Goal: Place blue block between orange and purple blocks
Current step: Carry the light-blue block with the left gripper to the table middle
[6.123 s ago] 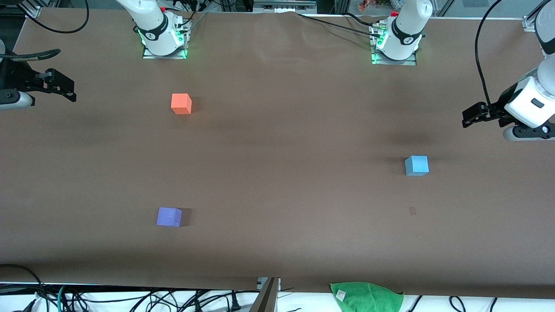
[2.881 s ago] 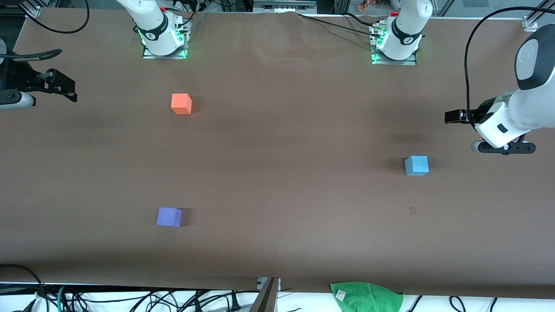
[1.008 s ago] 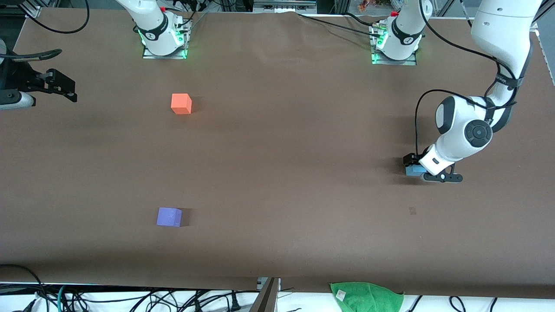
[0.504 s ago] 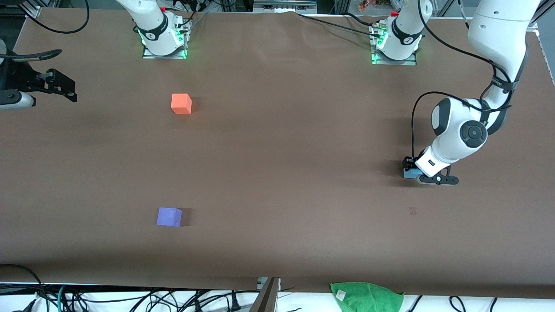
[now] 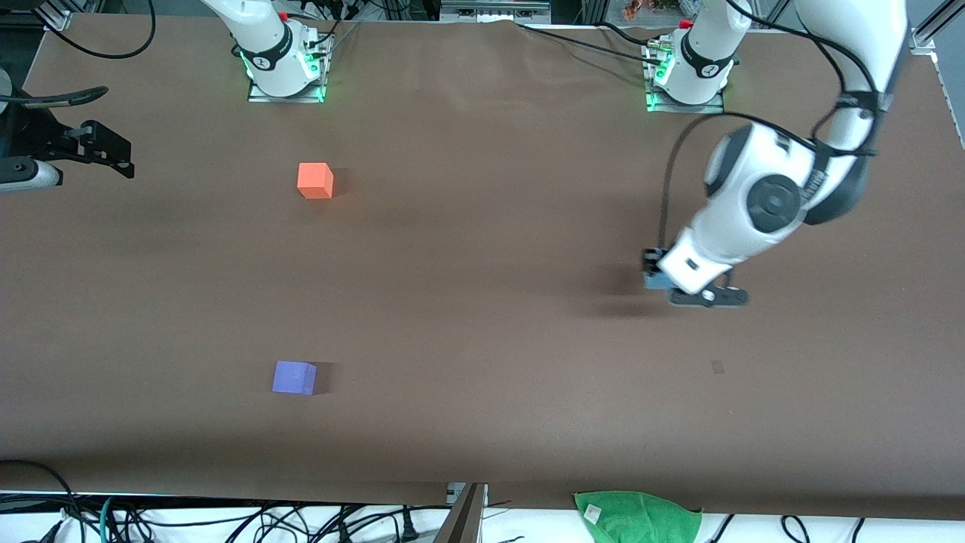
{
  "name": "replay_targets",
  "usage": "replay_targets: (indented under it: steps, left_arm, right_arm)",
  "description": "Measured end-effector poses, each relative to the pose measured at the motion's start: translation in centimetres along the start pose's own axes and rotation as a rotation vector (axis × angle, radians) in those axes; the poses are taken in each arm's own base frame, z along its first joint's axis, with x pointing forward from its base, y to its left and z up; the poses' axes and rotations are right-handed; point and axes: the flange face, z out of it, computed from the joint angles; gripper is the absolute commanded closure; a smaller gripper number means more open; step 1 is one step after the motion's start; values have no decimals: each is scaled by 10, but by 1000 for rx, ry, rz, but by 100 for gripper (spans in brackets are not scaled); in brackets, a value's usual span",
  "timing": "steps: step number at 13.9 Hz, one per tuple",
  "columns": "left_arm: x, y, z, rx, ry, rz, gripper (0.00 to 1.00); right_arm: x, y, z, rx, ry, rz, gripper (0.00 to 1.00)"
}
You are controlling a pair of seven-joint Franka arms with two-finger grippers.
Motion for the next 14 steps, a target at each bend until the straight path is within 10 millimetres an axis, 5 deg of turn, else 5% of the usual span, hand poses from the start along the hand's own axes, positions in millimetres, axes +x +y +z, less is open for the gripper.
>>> replay_targets:
  steps: [3, 6, 8, 11, 12, 13, 14]
  left_arm:
    - [-37, 123, 9, -20, -5, 52, 83]
    - [-61, 220, 57, -48, -56, 7, 83]
    - [-63, 264, 99, -86, -64, -23, 77]
    - [-59, 283, 168, -90, -36, -41, 77]
    - [-60, 285, 187, -72, -26, -46, 70]
    - [-62, 288, 197, -63, -14, -51, 25]
    - [-63, 292, 194, -57, 0, -54, 0]
  right_arm:
    - [0, 0, 0, 0, 0, 0, 0]
    - [0, 0, 0, 0, 0, 0, 0]
    - [1, 0, 1, 1, -2, 0, 0]
    - [3, 0, 4, 1, -4, -2, 0]
    - [4, 0, 5, 1, -3, -2, 0]
    - [5, 0, 6, 1, -4, -2, 0]
    - [7, 0, 8, 2, -5, -3, 0]
